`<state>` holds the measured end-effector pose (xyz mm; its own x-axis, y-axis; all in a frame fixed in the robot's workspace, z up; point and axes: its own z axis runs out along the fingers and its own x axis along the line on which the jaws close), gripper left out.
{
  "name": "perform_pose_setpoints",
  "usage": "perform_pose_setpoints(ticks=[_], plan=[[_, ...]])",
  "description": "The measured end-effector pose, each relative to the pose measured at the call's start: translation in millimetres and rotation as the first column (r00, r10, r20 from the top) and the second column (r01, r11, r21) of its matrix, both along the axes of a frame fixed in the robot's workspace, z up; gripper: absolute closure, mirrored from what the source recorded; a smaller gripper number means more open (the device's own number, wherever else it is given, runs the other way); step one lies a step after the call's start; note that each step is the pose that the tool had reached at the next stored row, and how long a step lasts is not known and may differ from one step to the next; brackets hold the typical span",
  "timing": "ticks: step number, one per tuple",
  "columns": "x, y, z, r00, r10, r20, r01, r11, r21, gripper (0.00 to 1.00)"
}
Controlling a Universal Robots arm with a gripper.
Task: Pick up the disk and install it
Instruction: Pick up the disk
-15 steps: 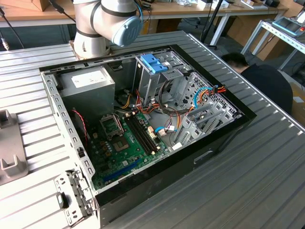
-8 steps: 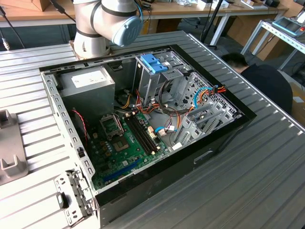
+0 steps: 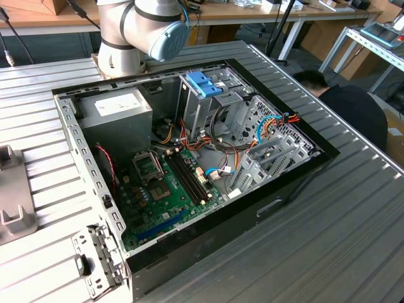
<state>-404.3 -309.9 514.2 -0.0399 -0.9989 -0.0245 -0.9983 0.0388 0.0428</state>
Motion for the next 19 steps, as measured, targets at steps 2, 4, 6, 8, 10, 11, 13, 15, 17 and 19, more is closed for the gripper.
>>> perform_pose_setpoints(ticks=[2, 4, 6, 8, 10, 11, 13, 15, 17, 19], plan=[[1.9, 0.0, 0.0, 1.0000, 0.000, 0.0001, 0.000, 1.0000, 0.0000, 0.63], [3.0, 0.0, 0.0, 1.0000, 0.000, 0.0000, 0.000, 1.0000, 0.0000, 0.63], [4.5, 0.0, 0.0, 1.0000, 0.000, 0.0001, 0.000, 1.0000, 0.0000, 0.63], [5.9, 0.0, 0.0, 1.0000, 0.000, 0.0000, 0.000, 1.0000, 0.0000, 0.63], [7.1, 0.0, 0.0, 1.0000, 0.000, 0.0000, 0.000, 1.0000, 0.0000, 0.63], [7.7, 0.0, 0.0, 1.0000, 0.000, 0.0001, 0.000, 1.0000, 0.0001, 0.63], [9.0, 0.0, 0.0, 1.0000, 0.000, 0.0000, 0.000, 1.0000, 0.0000, 0.63], [10.5, 0.0, 0.0, 1.0000, 0.000, 0.0000, 0.000, 1.0000, 0.0000, 0.63], [12.7, 0.0, 0.0, 1.0000, 0.000, 0.0001, 0.000, 1.0000, 0.0000, 0.63], [14.2, 0.0, 0.0, 1.0000, 0.000, 0.0001, 0.000, 1.0000, 0.0000, 0.63]])
